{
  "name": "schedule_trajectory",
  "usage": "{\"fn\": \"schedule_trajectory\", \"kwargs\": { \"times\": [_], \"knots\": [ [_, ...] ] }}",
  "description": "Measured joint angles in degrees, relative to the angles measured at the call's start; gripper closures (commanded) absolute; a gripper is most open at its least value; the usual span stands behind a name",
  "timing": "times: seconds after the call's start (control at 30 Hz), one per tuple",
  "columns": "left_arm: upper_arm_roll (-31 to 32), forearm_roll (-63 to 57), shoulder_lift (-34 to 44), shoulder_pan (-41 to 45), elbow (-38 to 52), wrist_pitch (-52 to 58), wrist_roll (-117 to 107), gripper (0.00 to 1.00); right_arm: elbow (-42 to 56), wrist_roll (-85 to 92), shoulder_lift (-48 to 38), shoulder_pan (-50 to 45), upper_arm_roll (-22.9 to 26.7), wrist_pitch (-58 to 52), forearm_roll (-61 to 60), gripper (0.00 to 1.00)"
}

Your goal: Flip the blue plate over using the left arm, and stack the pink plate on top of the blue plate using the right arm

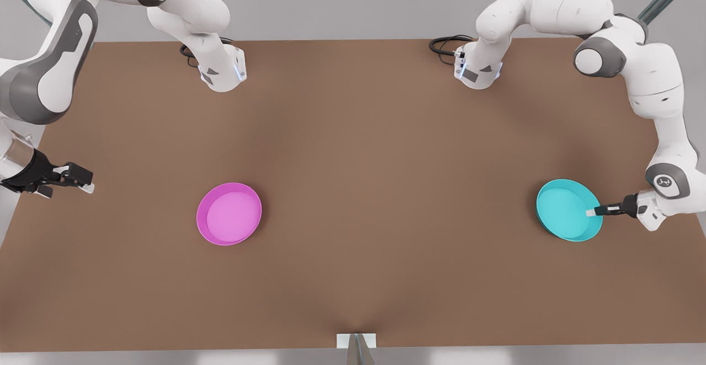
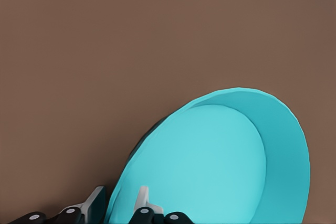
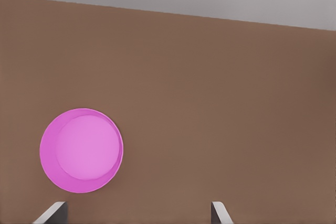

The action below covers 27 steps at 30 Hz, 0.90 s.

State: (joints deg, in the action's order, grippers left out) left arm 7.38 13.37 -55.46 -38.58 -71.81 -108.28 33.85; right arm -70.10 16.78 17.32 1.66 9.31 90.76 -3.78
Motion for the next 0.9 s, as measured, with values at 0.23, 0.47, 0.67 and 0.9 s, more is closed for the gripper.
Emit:
{"fn": "schedule_trajectory", "kwargs": {
  "times": [0.23, 0.47, 0.67, 0.9],
  "knots": [
    [0.0, -0.28, -0.01, 0.0, 0.17, 0.09, -0.01, 0.61, 0.04, 0.19, -0.09, 1.53, 0.09, -2.29, 0.1, 0.0],
    [0.09, -0.58, 0.01, 0.0, 0.26, 0.09, -0.35, 0.65, 0.05, 0.1, 0.0, 1.44, -0.09, -2.16, 0.0, 0.0],
    [0.09, -0.99, -0.01, 0.0, 0.26, 0.09, -0.45, 0.68, 0.05, 0.01, 0.0, 1.24, -0.12, -2.26, 0.0, 0.0],
    [0.09, -1.17, -0.01, 0.0, 0.18, 0.09, -0.45, 0.72, 0.05, -0.08, -0.09, 1.2, -0.18, -2.5, -0.07, 0.0]
  ]
}}
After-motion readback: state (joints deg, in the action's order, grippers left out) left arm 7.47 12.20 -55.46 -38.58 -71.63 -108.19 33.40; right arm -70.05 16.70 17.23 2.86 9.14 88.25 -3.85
